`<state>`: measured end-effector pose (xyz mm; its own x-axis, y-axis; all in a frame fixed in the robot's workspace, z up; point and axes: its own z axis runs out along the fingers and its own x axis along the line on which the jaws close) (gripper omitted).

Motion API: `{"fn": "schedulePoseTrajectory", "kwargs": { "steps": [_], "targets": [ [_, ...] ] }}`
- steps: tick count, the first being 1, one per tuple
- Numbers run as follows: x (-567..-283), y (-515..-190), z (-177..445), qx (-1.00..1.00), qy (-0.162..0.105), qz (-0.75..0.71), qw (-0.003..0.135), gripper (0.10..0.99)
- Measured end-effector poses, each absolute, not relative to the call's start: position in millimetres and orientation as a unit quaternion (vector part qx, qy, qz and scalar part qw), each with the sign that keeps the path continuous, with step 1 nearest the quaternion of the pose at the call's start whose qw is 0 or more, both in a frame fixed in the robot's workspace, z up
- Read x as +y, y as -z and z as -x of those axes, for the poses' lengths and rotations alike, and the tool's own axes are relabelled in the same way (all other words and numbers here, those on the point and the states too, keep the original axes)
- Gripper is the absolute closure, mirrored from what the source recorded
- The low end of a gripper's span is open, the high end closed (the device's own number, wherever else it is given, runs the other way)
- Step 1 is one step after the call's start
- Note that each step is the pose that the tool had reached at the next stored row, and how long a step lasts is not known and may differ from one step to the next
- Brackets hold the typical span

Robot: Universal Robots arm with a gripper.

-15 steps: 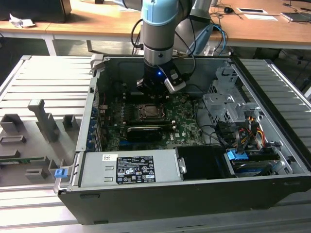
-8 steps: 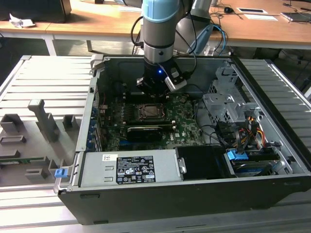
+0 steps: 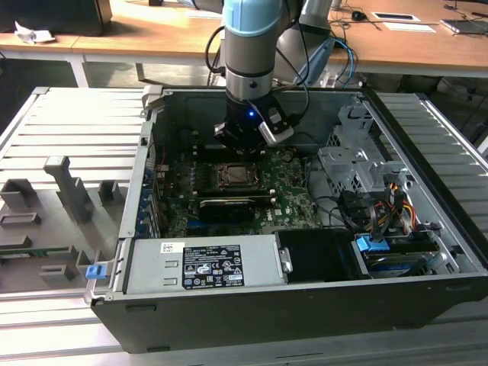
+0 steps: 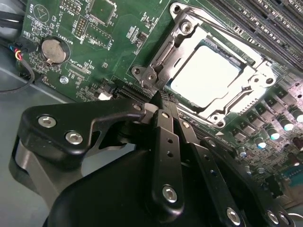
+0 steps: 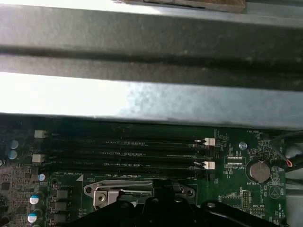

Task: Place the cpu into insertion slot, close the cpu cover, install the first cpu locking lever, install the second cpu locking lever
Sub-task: 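Install the second cpu locking lever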

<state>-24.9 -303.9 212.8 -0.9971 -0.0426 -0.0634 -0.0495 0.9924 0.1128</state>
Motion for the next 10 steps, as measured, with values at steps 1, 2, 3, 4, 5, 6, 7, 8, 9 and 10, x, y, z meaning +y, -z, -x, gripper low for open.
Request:
{"fn": "schedulePoseTrajectory", "kwargs": {
  "steps": [1,2,3,4,5,6,7,8,9,10],
  "targets": [
    [-304.3,-212.8,24.9,0.998,-0.057,0.023,0.030,0.980],
    [-305.1,-212.8,24.9,0.998,-0.057,0.023,0.030,0.980],
    [-306.2,-212.8,24.9,0.998,-0.057,0.023,0.030,0.980],
    [-307.1,-212.8,24.9,0.998,-0.057,0.023,0.030,0.980],
    [-307.6,-212.8,24.9,0.998,-0.057,0.023,0.030,0.980],
    [-308.1,-212.8,24.9,0.998,-0.057,0.023,0.030,0.980],
    [-308.7,-212.8,24.9,0.998,-0.057,0.023,0.030,0.980],
    [-309.3,-212.8,24.9,0.998,-0.057,0.023,0.030,0.980],
    [-309.5,-213.3,25.2,0.998,-0.057,0.023,0.030,0.980],
    [-309.5,-215.2,25.2,0.998,-0.057,0.023,0.030,0.980]
  ]
}}
